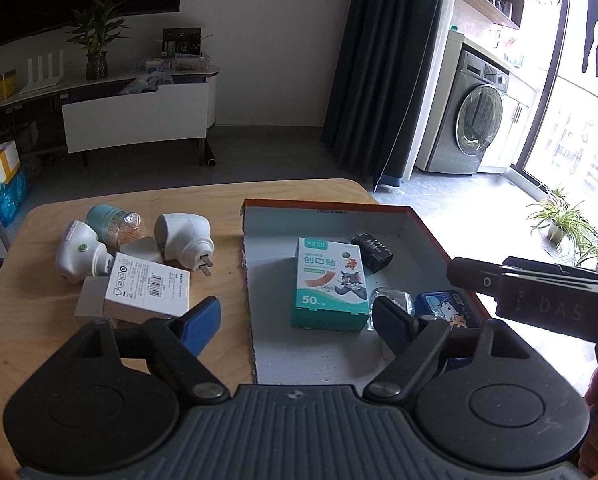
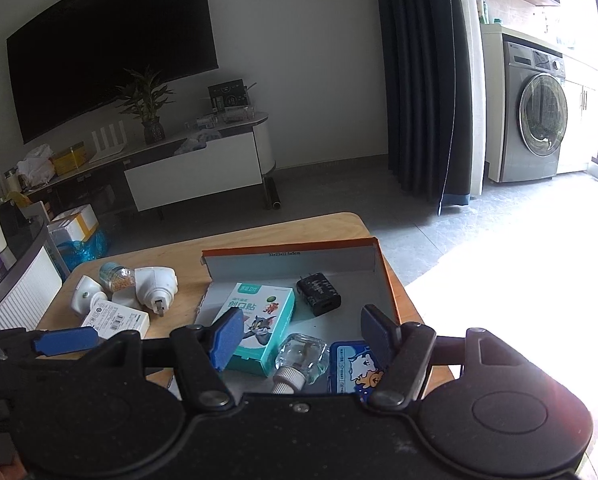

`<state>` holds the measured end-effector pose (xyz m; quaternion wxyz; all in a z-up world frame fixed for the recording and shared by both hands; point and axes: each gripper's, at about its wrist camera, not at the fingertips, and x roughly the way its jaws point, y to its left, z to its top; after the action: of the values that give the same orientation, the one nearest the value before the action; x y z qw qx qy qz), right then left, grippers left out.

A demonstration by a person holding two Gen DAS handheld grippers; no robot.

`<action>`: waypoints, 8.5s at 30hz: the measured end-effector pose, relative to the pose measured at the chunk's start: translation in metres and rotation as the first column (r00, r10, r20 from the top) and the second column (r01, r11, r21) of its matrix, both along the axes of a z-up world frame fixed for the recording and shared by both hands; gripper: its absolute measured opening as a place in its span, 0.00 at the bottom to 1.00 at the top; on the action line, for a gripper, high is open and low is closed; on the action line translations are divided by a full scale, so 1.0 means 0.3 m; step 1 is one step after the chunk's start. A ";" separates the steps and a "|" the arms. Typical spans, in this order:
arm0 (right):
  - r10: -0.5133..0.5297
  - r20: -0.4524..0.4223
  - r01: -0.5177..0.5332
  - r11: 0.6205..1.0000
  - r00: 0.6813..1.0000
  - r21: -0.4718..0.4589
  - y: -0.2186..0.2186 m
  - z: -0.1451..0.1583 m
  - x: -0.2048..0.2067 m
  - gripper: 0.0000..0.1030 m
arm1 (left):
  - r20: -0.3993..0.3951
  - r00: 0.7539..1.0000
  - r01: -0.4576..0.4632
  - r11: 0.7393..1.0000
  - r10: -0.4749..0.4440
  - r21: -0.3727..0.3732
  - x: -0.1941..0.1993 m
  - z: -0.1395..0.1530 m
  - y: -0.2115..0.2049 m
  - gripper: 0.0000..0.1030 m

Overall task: Organize rigid objects
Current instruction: 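Withdraw both open grippers from the tray toward the remaining objects, then grasp the white charger cube with left gripper while right gripper grasps the white printed box, then carry the white charger cube and white printed box with both grippers over the tray, then lower and release the charger cube with left gripper while right gripper releases the white box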

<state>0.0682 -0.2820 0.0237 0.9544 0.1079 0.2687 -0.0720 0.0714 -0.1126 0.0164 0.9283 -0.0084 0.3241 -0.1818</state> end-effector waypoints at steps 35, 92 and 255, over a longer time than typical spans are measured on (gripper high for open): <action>0.214 -0.067 -0.216 0.976 0.974 -0.025 0.298 -0.028 0.127 0.78 | -0.011 0.966 -0.258 0.966 0.258 -0.016 0.008 -0.007 0.377 0.90; 0.266 -0.294 -0.272 0.962 0.918 0.019 0.459 -0.273 0.471 0.92 | -0.075 0.970 -0.221 0.969 0.230 0.107 0.301 -0.210 0.389 0.41; -0.035 -0.025 0.036 0.997 0.999 0.073 -0.082 -0.002 0.001 0.90 | 0.029 0.995 0.100 0.995 -0.100 0.010 0.005 -0.003 -0.136 0.40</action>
<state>0.0683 -0.3067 0.0232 0.9452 0.1469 0.2804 -0.0803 0.0728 -0.1534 0.0154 0.9228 0.0146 0.3112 -0.2268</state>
